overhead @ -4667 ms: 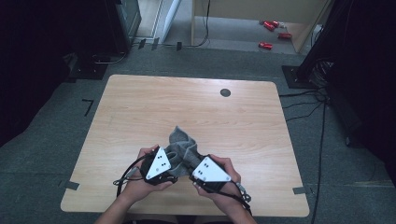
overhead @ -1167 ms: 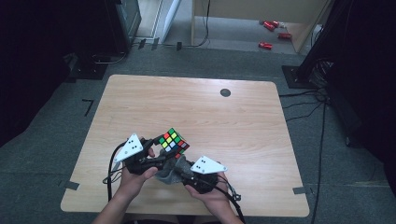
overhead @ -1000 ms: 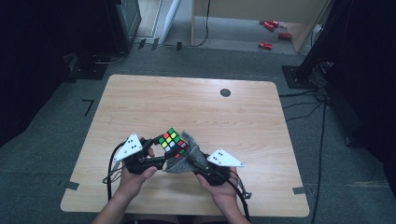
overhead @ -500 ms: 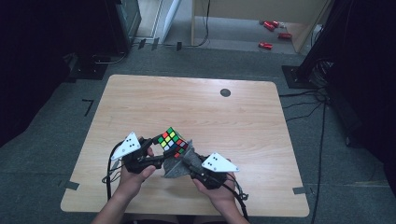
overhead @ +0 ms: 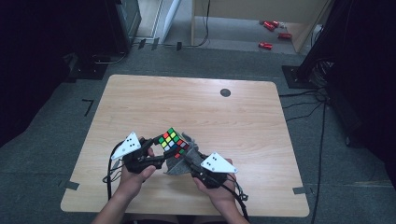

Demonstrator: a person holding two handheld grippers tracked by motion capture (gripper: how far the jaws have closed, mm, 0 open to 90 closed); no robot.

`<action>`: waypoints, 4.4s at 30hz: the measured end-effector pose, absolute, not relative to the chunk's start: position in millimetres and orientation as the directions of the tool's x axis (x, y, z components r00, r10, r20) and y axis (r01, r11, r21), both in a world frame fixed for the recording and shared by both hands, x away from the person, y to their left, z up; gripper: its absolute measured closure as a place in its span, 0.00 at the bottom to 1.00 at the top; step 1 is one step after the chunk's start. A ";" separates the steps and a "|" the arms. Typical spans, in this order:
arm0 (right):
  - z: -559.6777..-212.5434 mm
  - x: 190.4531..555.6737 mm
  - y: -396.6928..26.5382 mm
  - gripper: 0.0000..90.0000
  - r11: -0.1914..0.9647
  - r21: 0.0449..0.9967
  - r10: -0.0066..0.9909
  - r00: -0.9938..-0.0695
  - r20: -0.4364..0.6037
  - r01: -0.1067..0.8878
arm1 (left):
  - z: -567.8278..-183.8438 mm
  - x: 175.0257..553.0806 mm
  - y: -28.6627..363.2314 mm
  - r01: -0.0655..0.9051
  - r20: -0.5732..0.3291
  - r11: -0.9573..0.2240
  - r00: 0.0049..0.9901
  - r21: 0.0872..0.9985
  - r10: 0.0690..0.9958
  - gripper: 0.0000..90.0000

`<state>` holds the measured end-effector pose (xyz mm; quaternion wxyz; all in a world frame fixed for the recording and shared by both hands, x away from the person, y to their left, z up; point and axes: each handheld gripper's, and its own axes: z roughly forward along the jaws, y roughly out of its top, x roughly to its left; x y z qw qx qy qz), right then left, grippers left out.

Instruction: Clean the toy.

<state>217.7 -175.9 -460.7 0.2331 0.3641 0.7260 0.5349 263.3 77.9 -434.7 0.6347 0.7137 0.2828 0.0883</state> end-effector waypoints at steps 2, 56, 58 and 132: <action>-461.4 216.4 -173.7 0.70 0.173 0.949 0.754 -0.656 0.045 0.263 | -435.2 262.8 76.0 0.289 -0.230 -0.037 0.826 0.957 0.515 0.39; -470.4 217.0 -166.9 0.21 0.320 0.943 0.718 -0.671 -0.182 0.087 | -441.8 268.4 69.5 0.389 -0.300 -0.055 0.784 0.919 0.544 0.39; -470.7 216.0 -165.1 0.21 0.313 0.947 0.724 -0.664 -0.187 0.075 | -441.9 267.2 66.5 0.392 -0.297 -0.062 0.784 0.918 0.545 0.39; -440.8 223.4 -178.0 0.39 0.152 0.875 0.723 -0.656 0.218 0.459 | -471.6 245.5 38.2 -0.124 0.328 -0.423 0.829 0.898 0.453 0.19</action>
